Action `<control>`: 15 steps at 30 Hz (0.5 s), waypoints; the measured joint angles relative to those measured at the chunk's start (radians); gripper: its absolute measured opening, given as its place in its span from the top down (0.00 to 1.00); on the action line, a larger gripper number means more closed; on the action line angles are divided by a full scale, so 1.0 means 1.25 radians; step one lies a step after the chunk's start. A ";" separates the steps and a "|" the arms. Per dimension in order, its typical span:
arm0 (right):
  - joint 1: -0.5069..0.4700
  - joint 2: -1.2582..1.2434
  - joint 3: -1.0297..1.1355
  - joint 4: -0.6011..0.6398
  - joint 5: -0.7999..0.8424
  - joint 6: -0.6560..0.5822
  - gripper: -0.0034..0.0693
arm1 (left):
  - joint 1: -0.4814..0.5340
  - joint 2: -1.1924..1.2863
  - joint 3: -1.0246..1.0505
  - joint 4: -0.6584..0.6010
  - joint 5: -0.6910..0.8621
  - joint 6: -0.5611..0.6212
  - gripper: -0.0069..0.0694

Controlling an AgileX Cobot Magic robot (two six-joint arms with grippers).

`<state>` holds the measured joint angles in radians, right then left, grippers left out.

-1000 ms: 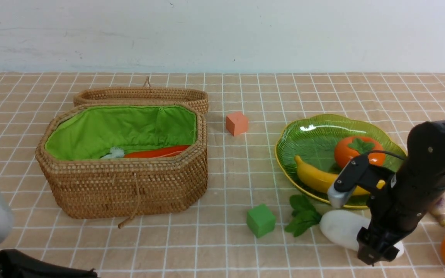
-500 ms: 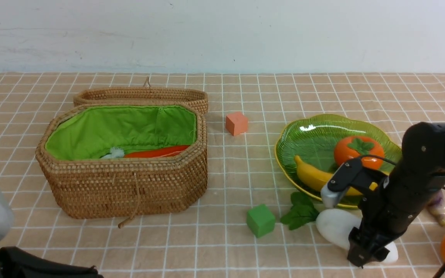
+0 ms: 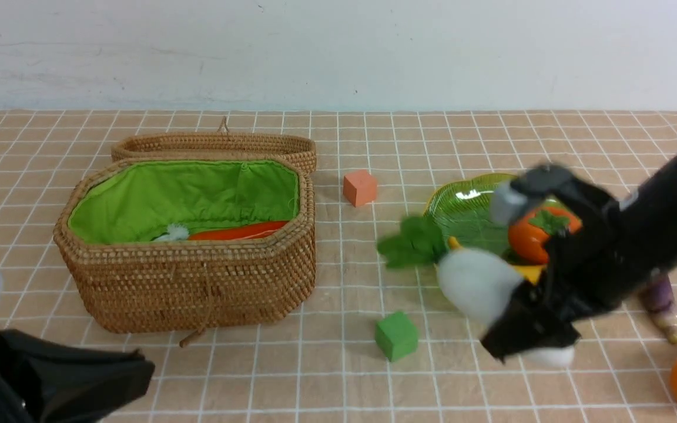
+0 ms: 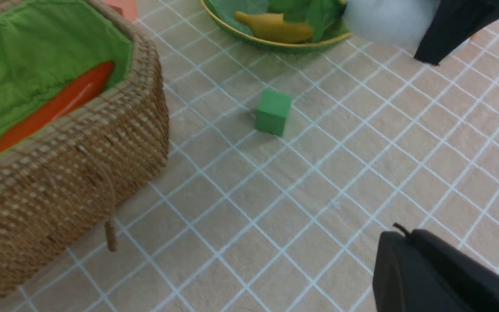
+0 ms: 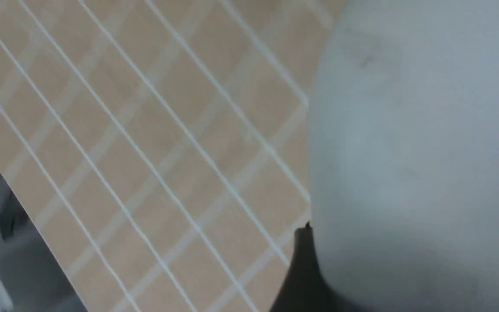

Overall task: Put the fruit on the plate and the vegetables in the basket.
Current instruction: Take a daikon with your right arm and place it on the basket on the left.

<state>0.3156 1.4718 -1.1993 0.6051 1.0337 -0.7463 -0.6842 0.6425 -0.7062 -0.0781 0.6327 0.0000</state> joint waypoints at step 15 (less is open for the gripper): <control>0.263 0.381 -0.642 -0.040 -0.087 -0.084 0.23 | 0.000 -0.089 -0.018 0.278 -0.086 -0.327 0.93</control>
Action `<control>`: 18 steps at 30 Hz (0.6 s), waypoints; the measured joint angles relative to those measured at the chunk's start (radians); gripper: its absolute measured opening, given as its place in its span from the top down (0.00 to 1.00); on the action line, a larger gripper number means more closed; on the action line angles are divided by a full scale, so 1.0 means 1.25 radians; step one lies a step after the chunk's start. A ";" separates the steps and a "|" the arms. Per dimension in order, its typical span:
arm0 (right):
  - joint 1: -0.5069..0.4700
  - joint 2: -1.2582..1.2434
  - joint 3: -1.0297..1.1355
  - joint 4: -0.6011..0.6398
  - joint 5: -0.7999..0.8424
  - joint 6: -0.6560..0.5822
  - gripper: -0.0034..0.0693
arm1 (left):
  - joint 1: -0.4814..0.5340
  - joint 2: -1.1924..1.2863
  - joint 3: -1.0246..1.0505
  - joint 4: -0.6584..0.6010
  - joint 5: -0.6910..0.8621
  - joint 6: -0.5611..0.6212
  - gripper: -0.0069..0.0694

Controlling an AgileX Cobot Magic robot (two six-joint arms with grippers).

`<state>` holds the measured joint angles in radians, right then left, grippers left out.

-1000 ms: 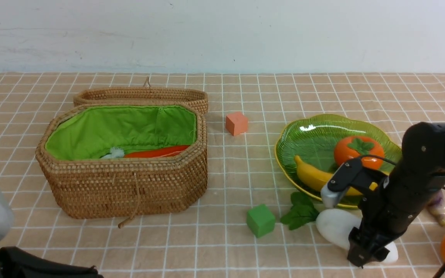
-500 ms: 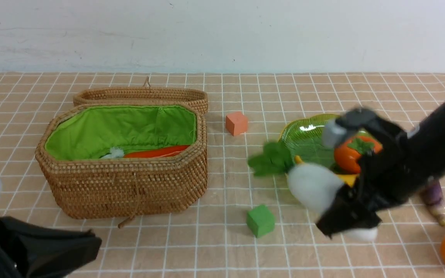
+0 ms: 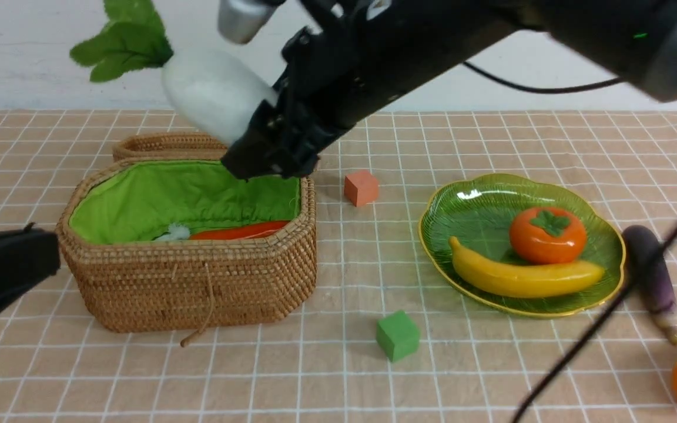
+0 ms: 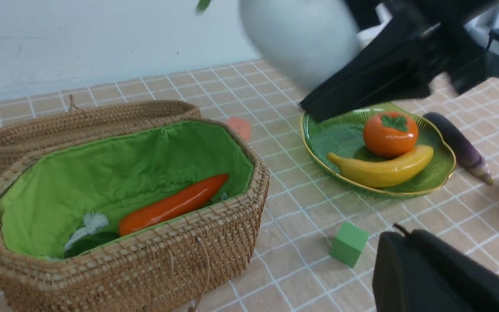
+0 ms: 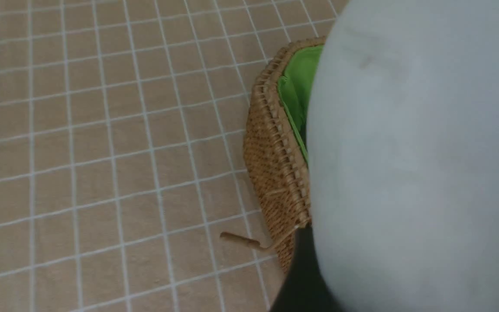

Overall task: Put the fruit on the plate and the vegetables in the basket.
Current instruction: Take a daikon with your right arm and place it on the basket on the left.

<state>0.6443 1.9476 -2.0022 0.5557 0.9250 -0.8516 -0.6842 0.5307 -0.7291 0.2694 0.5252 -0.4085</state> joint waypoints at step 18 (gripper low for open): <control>0.019 0.134 -0.123 -0.140 -0.005 0.055 0.03 | 0.000 -0.032 0.000 0.006 0.011 -0.020 0.93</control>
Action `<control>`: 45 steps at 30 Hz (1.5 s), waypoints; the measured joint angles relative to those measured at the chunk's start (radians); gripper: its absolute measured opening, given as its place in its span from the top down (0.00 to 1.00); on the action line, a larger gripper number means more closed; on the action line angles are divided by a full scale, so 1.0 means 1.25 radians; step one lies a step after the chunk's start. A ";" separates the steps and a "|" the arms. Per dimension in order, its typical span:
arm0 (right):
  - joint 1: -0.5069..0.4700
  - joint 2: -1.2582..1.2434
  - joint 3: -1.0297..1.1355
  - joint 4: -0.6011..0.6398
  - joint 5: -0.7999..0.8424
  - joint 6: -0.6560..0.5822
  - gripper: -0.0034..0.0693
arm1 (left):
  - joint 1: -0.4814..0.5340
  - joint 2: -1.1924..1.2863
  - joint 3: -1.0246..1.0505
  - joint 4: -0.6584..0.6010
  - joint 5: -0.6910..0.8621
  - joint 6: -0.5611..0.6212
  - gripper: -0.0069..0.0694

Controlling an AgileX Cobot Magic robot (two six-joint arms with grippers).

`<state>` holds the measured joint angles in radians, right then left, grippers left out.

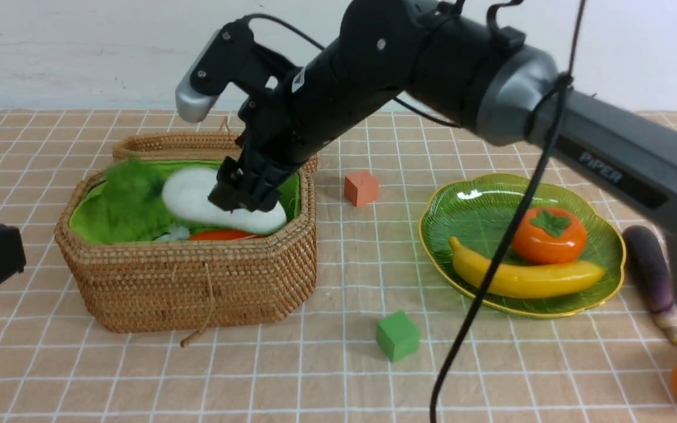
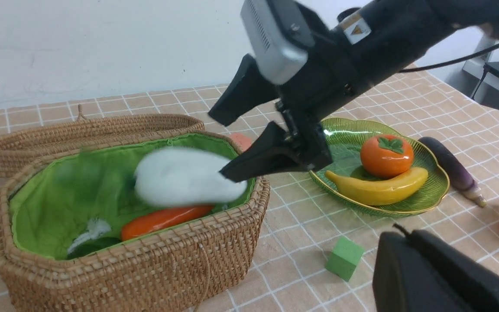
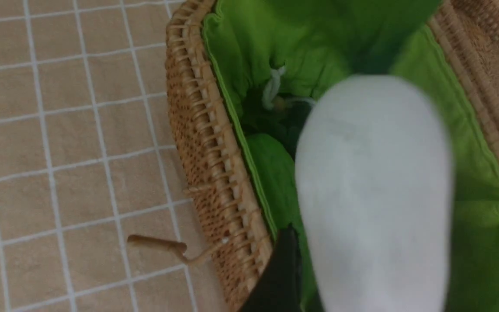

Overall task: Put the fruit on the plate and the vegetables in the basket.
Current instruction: Take a daikon with your right arm and place it on the basket on the left, then grab an eggplant with your right arm and place it in the basket on the left.

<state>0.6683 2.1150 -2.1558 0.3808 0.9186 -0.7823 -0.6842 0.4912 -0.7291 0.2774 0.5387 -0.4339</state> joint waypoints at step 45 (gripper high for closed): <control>-0.702 -0.086 0.645 -0.147 -0.178 0.385 0.50 | 0.000 0.000 0.000 -0.058 -0.005 0.098 0.93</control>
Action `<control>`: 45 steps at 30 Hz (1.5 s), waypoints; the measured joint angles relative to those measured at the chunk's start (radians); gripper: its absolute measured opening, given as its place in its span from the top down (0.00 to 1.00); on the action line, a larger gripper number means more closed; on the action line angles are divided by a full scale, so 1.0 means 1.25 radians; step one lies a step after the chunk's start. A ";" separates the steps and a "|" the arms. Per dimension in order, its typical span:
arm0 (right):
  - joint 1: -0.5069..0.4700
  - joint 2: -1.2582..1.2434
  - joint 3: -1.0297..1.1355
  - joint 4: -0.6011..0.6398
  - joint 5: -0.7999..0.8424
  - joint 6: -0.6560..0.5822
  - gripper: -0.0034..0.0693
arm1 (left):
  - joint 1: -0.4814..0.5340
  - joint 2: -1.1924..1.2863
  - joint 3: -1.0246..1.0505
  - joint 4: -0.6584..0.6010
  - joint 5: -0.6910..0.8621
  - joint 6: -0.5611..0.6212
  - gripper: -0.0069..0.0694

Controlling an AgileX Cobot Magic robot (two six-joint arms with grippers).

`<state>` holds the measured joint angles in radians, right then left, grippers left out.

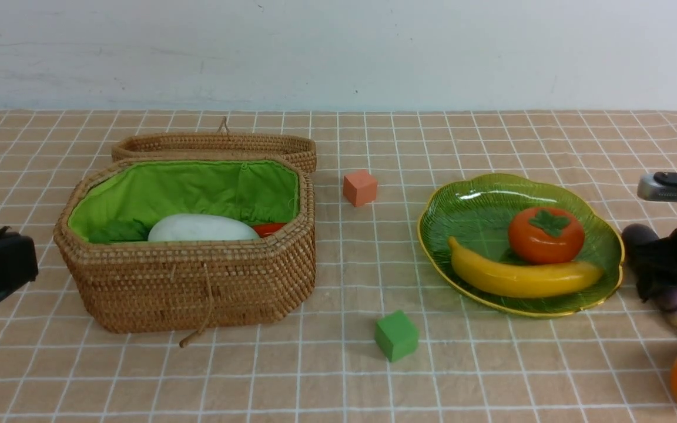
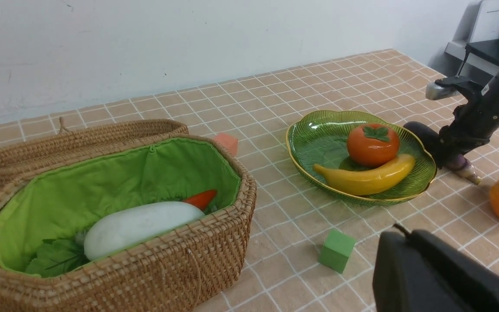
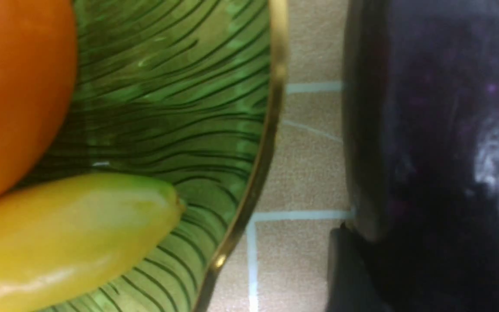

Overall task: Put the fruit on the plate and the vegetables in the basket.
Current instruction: Grab an eggplant with your right arm and place it in the basket on the left, then use the right arm to grab a mango and put it into the right plate

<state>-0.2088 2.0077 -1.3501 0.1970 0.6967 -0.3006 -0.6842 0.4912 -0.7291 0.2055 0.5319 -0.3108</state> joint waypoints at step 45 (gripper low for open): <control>0.724 -0.174 -0.474 -0.164 0.173 -0.098 0.19 | 0.000 0.021 0.000 -0.285 0.101 0.373 0.93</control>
<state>0.6957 1.7900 -1.9426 -0.0084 0.9124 -0.4230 -0.6842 0.5174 -0.7291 -0.1504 0.6584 0.1548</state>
